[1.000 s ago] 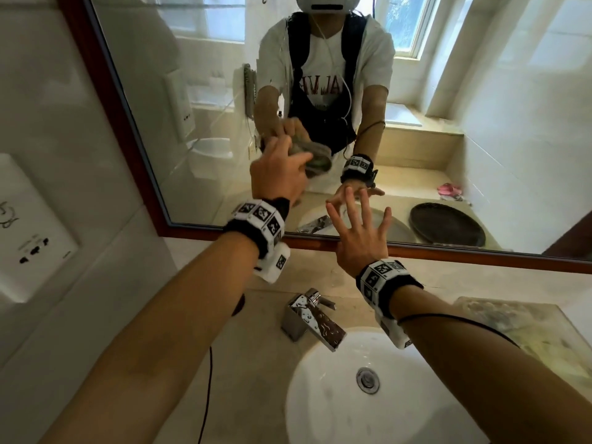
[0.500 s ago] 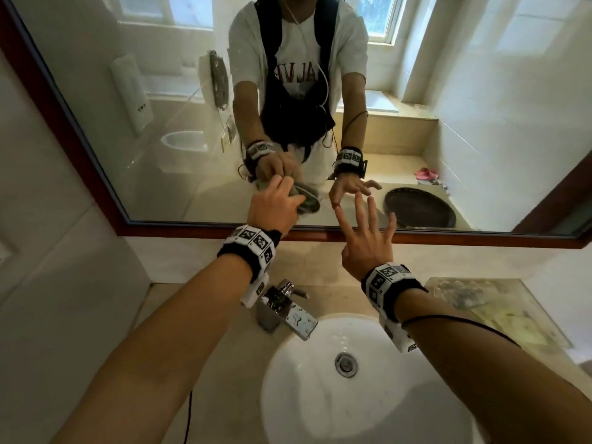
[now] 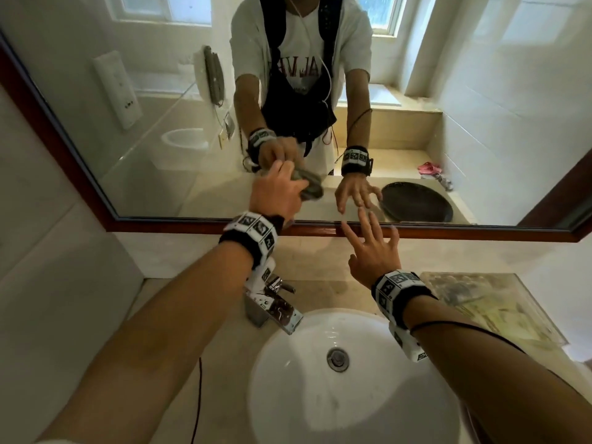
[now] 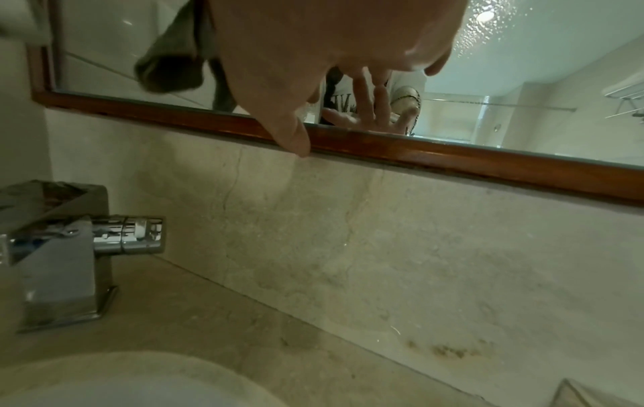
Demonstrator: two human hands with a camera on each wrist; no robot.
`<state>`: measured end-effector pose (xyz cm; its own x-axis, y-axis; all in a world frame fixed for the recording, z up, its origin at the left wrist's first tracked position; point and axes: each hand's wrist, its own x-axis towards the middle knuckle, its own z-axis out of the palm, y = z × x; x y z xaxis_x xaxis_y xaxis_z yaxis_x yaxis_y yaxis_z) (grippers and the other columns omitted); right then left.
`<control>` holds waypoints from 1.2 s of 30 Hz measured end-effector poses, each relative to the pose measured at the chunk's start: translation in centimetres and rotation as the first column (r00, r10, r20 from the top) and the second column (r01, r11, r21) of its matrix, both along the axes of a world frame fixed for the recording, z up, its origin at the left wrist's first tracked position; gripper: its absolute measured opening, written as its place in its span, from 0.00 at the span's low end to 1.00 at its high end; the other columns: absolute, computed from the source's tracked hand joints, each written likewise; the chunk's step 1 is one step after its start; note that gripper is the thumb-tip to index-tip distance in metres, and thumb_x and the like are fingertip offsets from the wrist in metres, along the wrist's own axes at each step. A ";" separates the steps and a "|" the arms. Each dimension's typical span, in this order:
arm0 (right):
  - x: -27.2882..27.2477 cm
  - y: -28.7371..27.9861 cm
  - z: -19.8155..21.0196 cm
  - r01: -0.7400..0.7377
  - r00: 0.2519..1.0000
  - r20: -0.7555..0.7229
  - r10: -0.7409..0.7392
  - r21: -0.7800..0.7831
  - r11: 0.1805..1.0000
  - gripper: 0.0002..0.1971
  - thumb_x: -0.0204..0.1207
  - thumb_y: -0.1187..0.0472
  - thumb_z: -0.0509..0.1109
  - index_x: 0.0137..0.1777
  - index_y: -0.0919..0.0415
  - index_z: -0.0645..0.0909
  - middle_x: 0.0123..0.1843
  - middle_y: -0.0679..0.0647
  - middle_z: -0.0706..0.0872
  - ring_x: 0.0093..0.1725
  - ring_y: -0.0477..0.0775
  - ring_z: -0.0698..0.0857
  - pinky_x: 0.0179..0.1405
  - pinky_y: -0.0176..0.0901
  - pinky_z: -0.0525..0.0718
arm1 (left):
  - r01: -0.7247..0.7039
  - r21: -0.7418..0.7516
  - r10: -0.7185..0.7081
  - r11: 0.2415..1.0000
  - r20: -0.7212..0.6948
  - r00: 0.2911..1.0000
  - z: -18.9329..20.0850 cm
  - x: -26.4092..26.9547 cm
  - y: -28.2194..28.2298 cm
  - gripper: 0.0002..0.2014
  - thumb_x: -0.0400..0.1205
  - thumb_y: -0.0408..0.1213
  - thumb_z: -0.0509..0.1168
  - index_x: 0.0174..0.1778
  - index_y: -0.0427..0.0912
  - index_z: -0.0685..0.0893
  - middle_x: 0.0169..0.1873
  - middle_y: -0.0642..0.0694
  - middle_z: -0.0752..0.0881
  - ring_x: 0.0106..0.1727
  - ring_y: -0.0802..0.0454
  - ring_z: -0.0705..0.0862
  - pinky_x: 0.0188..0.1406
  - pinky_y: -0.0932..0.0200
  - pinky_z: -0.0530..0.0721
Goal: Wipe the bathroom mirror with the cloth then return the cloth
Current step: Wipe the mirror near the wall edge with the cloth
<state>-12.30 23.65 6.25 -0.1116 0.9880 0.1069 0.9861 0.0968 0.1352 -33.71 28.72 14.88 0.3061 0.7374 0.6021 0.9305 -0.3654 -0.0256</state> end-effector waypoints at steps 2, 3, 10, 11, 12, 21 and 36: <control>-0.2 0.0 0.4 -0.007 1.000 -0.015 0.007 0.015 1.000 0.41 0.78 0.53 0.64 0.85 0.42 0.44 0.87 0.57 0.34 0.86 0.61 0.38 0.78 0.75 0.45 | 0.038 0.120 -0.042 0.992 0.027 0.999 3.0 0.6 0.4 0.08 0.69 0.36 0.77 0.42 0.48 0.94 0.43 0.39 0.84 0.45 0.37 0.83 0.27 0.53 0.78; -0.4 0.0 0.7 -0.006 1.000 -0.025 0.007 0.021 1.000 0.41 0.78 0.52 0.63 0.85 0.42 0.42 0.87 0.57 0.34 0.86 0.61 0.38 0.77 0.75 0.44 | 0.042 0.172 -0.051 0.984 0.048 0.998 4.1 0.8 0.6 0.07 0.69 0.37 0.77 0.42 0.47 0.94 0.42 0.39 0.84 0.45 0.37 0.84 0.26 0.53 0.79; 0.2 0.5 1.8 0.012 0.999 -0.050 -0.008 0.082 0.997 0.45 0.77 0.49 0.64 0.84 0.41 0.36 0.86 0.58 0.32 0.86 0.63 0.38 0.76 0.79 0.45 | 0.015 0.265 -0.048 0.964 0.117 0.992 6.2 2.0 0.5 0.10 0.74 0.42 0.67 0.42 0.46 0.93 0.41 0.41 0.84 0.44 0.39 0.85 0.27 0.56 0.79; 0.5 0.6 1.7 0.018 0.999 -0.051 -0.014 0.089 0.996 0.45 0.77 0.49 0.64 0.84 0.41 0.36 0.86 0.58 0.32 0.86 0.64 0.39 0.76 0.79 0.46 | 0.024 0.258 -0.057 0.966 0.121 0.991 5.9 2.2 0.5 0.08 0.74 0.42 0.69 0.42 0.45 0.93 0.41 0.40 0.84 0.43 0.39 0.84 0.27 0.55 0.79; 0.7 0.6 1.6 0.022 0.998 -0.055 -0.017 0.094 0.995 0.45 0.77 0.48 0.64 0.84 0.41 0.37 0.86 0.58 0.33 0.86 0.64 0.39 0.76 0.78 0.47 | 0.036 0.245 -0.068 0.969 0.124 0.990 5.4 2.4 0.5 0.06 0.73 0.41 0.72 0.41 0.44 0.92 0.41 0.40 0.83 0.43 0.39 0.84 0.27 0.55 0.80; 2.8 0.2 0.2 0.029 0.997 -0.070 -0.025 0.053 0.998 0.40 0.77 0.41 0.64 0.84 0.43 0.48 0.87 0.60 0.43 0.85 0.64 0.50 0.76 0.73 0.60 | 0.007 -0.173 -0.013 0.985 -0.032 0.999 -6.4 2.9 -0.4 0.09 0.61 0.36 0.82 0.35 0.48 0.93 0.39 0.42 0.81 0.42 0.40 0.81 0.24 0.57 0.75; 2.3 -1.9 1.4 -0.119 0.895 -0.433 0.104 -0.007 0.993 0.47 0.76 0.46 0.71 0.86 0.50 0.43 0.87 0.55 0.50 0.85 0.60 0.56 0.79 0.64 0.66 | 0.005 -0.536 0.287 0.844 0.461 0.840 -7.1 3.7 -4.4 0.15 0.82 0.37 0.66 0.62 0.55 0.87 0.59 0.47 0.86 0.59 0.46 0.83 0.59 0.51 0.83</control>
